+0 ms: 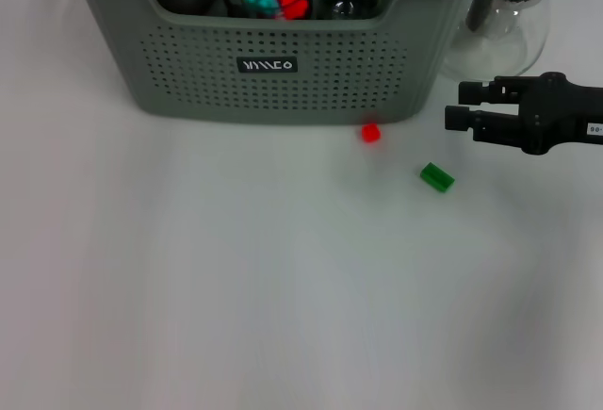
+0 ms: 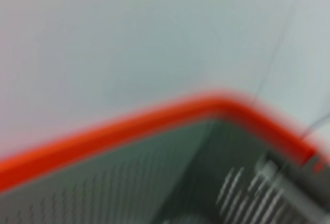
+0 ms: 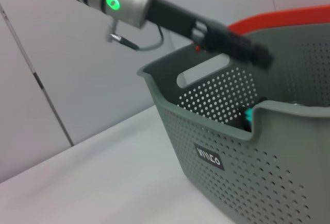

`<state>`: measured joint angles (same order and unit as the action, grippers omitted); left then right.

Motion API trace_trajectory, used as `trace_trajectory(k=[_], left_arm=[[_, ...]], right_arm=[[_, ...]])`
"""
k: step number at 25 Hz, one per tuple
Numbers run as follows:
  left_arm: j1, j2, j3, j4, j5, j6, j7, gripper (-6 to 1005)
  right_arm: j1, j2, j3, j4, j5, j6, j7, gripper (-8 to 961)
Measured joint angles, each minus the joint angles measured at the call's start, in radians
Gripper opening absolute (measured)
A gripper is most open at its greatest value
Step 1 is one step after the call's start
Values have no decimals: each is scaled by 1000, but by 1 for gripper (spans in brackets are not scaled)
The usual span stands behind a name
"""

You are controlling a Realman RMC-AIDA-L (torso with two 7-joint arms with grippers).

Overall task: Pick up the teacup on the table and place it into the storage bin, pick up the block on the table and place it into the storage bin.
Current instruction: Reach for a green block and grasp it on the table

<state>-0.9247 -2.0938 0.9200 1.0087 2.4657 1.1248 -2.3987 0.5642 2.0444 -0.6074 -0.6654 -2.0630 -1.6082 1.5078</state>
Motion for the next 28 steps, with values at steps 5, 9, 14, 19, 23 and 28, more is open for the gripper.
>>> trace_trajectory(k=[5,9,14,19,23,28], left_arm=[[242,-21,-140,222,-501,204,224,671],[373,-28,-384,159,-887,535,481,675],[496,-44,-586,39,-970,869,752,674],[632,-83,-467,5,-693,879,1115,674],[627,-83,-479,-157,-544,856,1248,675],[614,-83,-489,-245,-505,822,1307,674]], right_arm=[[-4,-1,0,0,0,1,1,460],[-4,-2,0,-3,0,1,5,459],[-4,-3,-1,-6,-2,-5,8,457],[8,-4,-43,-59,-47,-35,35,456],[15,2,-145,-249,-133,-128,116,455],[66,19,-271,-608,-323,-229,398,453]])
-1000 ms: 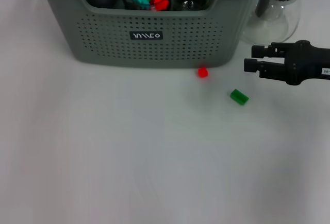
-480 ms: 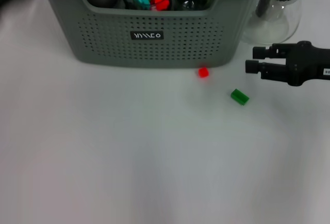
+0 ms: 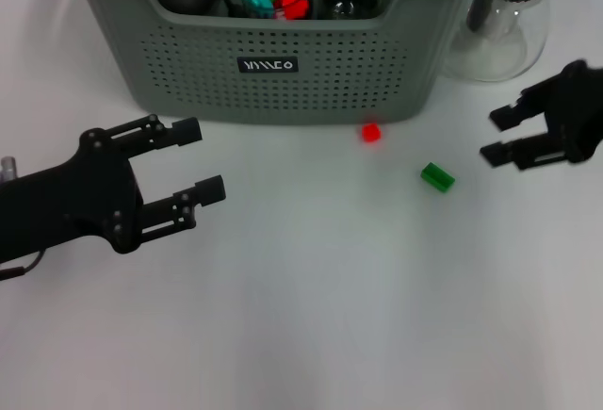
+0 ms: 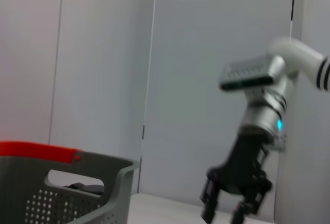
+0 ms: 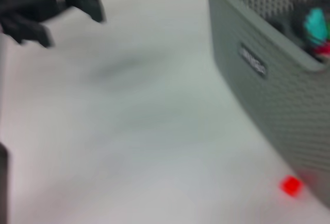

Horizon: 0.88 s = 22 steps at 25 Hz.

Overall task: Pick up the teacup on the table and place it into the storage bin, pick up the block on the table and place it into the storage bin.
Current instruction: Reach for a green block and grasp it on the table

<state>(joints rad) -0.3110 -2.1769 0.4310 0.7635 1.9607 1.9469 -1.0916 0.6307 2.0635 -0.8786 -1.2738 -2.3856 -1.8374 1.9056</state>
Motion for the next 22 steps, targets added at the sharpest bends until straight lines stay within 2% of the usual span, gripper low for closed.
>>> trace_trajectory(k=[3,5,9,10,11,12,17,22], left_arm=[[-2,1,-3,-9,1,-2,1,675],[-2,0,-6,-15,1,-4,1,675],[-3,0,-18,-35,3,-7,4,674],[-3,1,-25,-41,3,-9,7,674],[-3,2,-39,-52,6,-12,18,674],[-3,2,-39,-52,6,-12,18,674],[-4,2,-47,-66,13,-20,30,675],[-6,3,-47,-79,12,-36,41,675]], right_arm=[[67,17,-49,-116,-139,-15,168,452],[121,29,-92,-124,-236,-10,269,451],[200,39,-227,-26,-355,25,458,450],[207,40,-302,18,-357,65,512,450],[207,40,-302,18,-357,65,512,450],[204,41,-353,38,-354,101,549,449],[175,43,-482,97,-347,234,661,448],[96,41,-578,108,-287,392,679,446]])
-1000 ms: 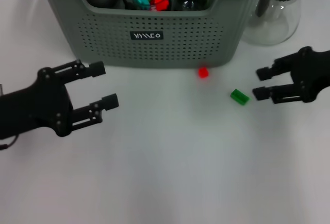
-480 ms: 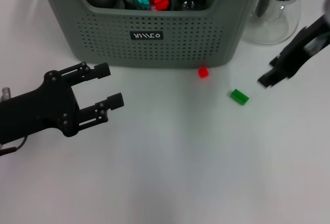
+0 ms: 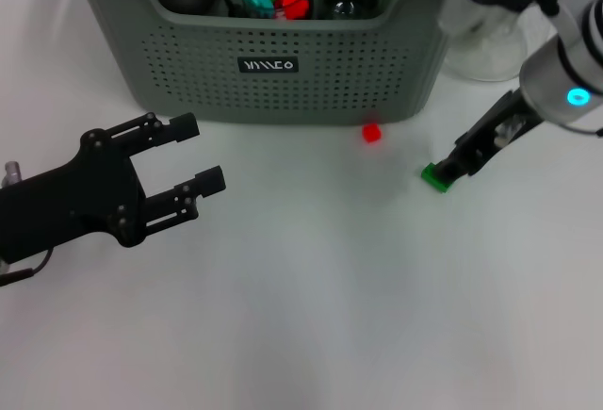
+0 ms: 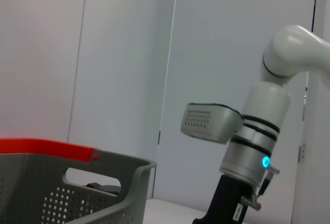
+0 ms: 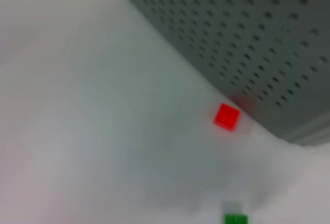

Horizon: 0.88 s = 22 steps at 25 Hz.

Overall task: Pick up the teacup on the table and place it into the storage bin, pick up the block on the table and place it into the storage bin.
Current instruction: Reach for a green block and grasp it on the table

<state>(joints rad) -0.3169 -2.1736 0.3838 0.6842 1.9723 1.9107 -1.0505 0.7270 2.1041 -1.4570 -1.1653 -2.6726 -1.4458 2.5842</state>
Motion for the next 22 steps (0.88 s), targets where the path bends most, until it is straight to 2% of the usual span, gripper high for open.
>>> trace_trajectory(k=[6,15,22], left_arm=[[-11,0,1,-2,-1,-4,3,675],[-22,1,0,-14,-1,-4,4,674],[-19,2,-10,-15,-1,-4,4,675]], right_arm=[[-64,0,-36,29,67,119,-29,444],[-59,0,-53,134,70,218,-29,441],[-57,1,-84,150,72,239,-21,439]])
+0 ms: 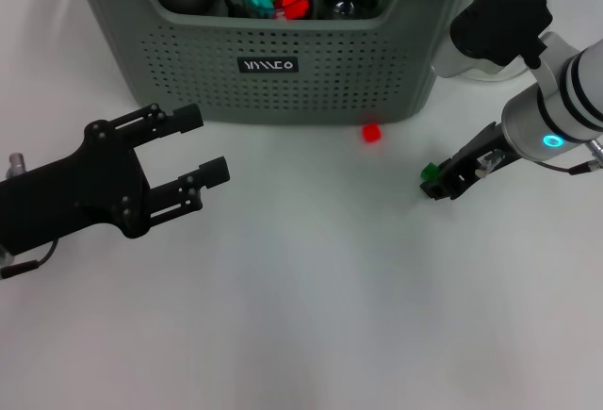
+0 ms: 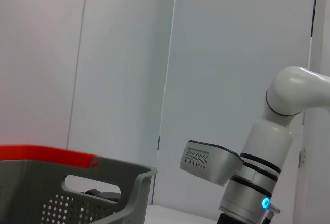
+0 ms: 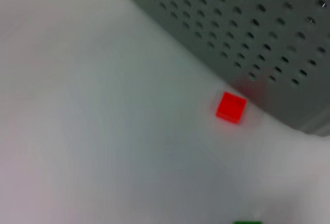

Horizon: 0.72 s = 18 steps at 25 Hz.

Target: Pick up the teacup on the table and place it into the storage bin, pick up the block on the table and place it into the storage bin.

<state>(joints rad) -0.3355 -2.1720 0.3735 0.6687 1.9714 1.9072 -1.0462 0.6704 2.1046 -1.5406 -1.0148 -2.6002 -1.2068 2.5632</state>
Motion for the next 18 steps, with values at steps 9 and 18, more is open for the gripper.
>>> trace_trajectory(k=[9,18], left_arm=[[2,0,-1,0,1,4,0,674],[6,0,-27,0,6,9,-5,674]], right_arm=[[-3,-4,12,0,0,-10,15,208],[-79,-9,305,-291,227,-337,-174,204]])
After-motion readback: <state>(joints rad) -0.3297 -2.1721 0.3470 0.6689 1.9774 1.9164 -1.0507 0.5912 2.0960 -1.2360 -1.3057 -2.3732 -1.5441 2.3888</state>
